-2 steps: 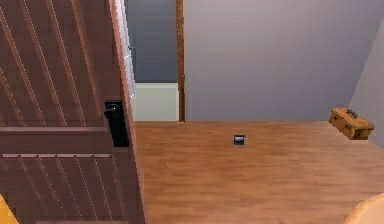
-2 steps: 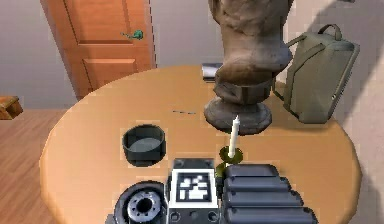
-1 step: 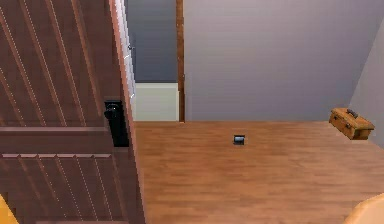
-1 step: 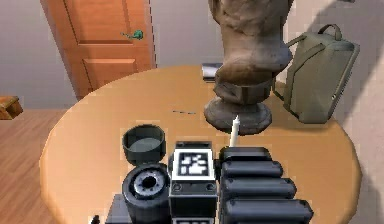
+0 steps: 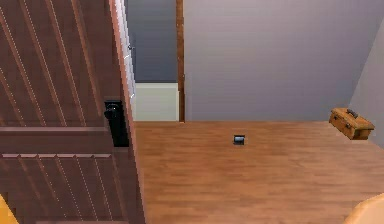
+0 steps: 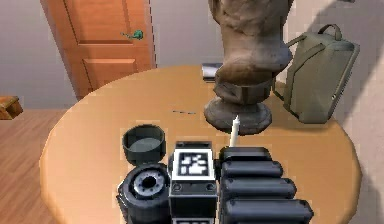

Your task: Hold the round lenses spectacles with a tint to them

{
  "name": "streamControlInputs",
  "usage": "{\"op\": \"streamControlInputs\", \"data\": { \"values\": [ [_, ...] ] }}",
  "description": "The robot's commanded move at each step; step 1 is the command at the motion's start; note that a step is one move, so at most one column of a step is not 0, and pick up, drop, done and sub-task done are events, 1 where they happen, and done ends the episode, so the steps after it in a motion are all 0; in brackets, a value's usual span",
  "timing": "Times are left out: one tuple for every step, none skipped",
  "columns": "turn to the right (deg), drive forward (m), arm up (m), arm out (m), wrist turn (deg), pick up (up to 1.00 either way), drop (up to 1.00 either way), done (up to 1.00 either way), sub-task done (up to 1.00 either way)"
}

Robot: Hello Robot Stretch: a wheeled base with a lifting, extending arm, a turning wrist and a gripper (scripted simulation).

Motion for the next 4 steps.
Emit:
{"op": "streamControlInputs", "data": {
  "values": [
    [0.0, 0.00, 0.00, 0.00, 45.0, 0.00, 0.00, 0.00, 0.00],
    [0.0, 0.00, 0.00, 0.00, 45.0, 0.00, 0.00, 0.00, 0.00],
    [0.0, 0.00, 0.00, 0.00, 36.0, 0.00, 0.00, 0.00, 0.00],
    [0.0, 0.00, -0.26, 0.00, 0.0, 0.00, 0.00, 0.00, 0.00]
  ]
}}
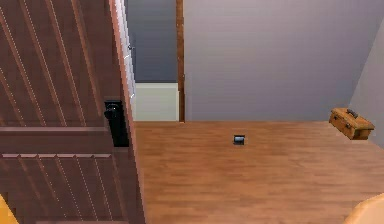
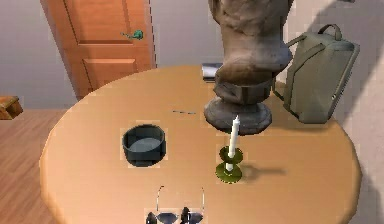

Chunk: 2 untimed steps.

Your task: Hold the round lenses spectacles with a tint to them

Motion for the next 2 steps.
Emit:
{"op": "streamControlInputs", "data": {
  "values": [
    [0.0, 0.00, 0.00, 0.00, 0.0, 1.00, 0.00, 0.00, 0.00],
    [0.0, 0.00, 0.10, 0.00, 0.0, 0.00, 0.00, 0.00, 0.00]
  ]
}}
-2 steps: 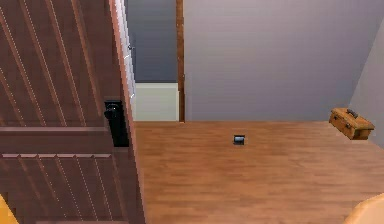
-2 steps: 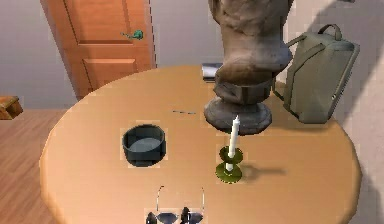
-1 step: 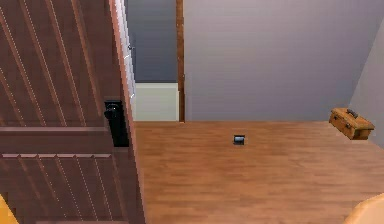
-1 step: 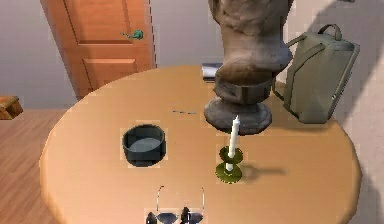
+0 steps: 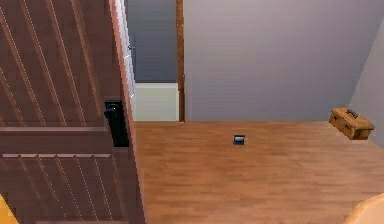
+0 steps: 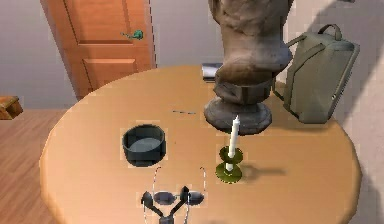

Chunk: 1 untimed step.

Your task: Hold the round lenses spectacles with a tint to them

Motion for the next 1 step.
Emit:
{"op": "streamControlInputs", "data": {
  "values": [
    [0.0, 0.00, 0.00, 0.00, 0.0, 0.00, 0.00, 1.00, 0.00]
  ]
}}
